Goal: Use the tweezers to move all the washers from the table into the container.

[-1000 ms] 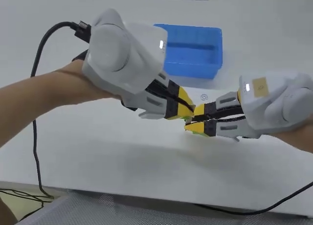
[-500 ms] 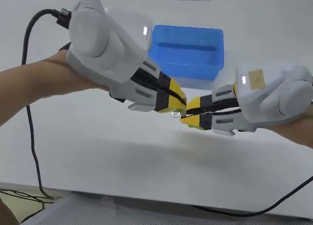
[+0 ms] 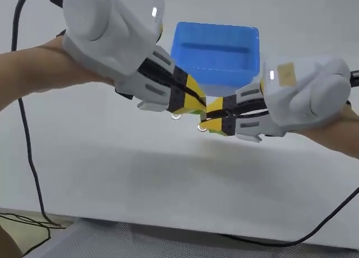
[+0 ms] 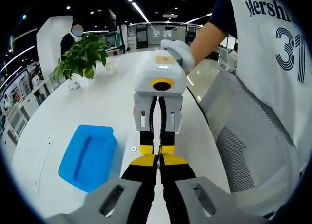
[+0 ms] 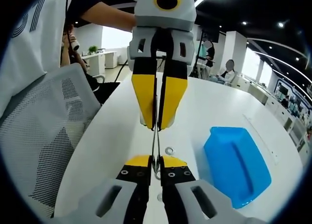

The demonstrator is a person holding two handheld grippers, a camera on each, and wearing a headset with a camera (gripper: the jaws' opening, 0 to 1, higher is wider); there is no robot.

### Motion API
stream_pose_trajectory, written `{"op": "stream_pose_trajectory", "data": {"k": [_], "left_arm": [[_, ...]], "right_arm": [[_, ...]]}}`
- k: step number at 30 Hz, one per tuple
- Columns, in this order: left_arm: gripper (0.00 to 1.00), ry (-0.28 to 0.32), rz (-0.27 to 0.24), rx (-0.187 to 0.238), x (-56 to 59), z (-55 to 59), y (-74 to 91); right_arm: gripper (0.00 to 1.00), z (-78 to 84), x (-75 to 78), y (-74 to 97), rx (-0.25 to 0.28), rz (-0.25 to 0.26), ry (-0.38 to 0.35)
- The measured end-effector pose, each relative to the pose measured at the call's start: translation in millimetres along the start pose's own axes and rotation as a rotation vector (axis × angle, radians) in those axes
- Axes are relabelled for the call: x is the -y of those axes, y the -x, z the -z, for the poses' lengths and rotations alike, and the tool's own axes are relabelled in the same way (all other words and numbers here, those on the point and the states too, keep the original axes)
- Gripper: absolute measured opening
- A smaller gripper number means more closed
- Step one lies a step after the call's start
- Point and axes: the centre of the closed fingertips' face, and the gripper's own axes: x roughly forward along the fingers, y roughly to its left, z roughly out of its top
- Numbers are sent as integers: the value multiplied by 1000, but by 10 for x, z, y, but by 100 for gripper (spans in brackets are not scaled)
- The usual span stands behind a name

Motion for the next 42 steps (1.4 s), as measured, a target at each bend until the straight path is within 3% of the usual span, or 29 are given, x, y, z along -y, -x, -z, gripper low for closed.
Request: {"op": "stream_pose_trajectory", "data": {"k": [20, 42], "left_arm": [[6, -12, 1, -16, 6, 21, -42], [6, 1, 0, -28, -11, 84, -38]], "right_arm": [[10, 60, 40, -41, 22, 17, -30], [10, 86, 48, -119, 13, -14, -33]]}}
